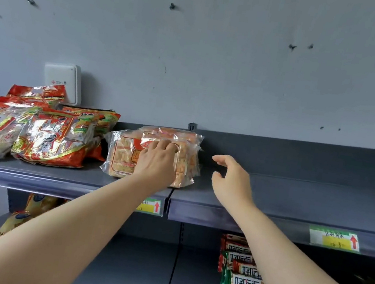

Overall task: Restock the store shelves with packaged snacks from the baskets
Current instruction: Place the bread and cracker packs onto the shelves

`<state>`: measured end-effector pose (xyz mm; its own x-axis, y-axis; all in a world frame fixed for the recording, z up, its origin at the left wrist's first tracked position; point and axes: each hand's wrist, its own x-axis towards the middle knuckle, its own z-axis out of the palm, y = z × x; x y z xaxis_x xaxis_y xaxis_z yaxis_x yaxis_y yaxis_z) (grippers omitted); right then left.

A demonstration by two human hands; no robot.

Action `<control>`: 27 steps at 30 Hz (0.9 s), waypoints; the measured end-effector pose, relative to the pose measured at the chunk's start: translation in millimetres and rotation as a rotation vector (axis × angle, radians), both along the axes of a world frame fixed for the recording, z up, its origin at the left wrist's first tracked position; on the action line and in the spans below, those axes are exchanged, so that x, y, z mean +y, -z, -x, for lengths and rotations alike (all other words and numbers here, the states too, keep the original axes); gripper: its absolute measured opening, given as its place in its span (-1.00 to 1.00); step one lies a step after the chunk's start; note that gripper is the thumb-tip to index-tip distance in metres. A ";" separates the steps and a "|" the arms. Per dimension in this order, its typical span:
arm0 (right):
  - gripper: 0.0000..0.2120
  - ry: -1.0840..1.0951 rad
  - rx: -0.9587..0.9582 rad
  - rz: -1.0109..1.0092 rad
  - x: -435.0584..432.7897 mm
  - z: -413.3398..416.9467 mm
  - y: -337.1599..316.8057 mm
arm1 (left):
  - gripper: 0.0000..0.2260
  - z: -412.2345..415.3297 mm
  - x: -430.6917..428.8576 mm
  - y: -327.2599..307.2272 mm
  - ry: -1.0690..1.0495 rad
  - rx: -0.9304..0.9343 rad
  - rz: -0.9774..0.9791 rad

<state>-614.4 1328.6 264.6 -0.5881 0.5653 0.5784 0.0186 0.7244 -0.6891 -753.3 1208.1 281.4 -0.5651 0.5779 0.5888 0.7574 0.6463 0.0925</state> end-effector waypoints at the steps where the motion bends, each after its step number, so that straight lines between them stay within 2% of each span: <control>1: -0.59 0.007 -0.033 0.016 2.5 13.2 -7.7 | -0.49 13.5 -2.9 -8.1 -0.025 -0.015 -0.008; 4: -0.51 0.023 -0.128 0.110 11.4 53.4 -21.9 | -0.42 53.6 -8.8 -23.9 -0.047 -0.014 0.030; 8: -0.44 0.054 -0.187 0.211 21.9 104.9 -22.4 | -0.34 102.4 -14.8 -29.7 0.008 0.043 0.178; 11: -0.49 0.073 -0.200 0.228 27.2 134.5 -12.1 | -0.38 133.5 -15.7 -24.7 0.008 0.042 0.267; 15: -0.53 0.075 -0.223 0.215 27.2 154.3 -2.2 | -0.45 155.7 -12.2 -29.6 -0.067 -0.004 0.273; 18: -0.51 0.082 -0.256 0.163 24.3 154.0 1.6 | -0.41 146.6 -2.8 -28.7 -0.071 -0.092 0.212; 22: -0.48 0.083 -0.274 0.081 20.5 137.2 4.4 | -0.35 100.0 12.4 -13.0 0.054 -0.006 0.067; 27: -0.52 0.078 -0.291 0.008 13.3 86.9 7.8 | -0.40 37.8 25.8 -8.3 0.125 -0.054 0.067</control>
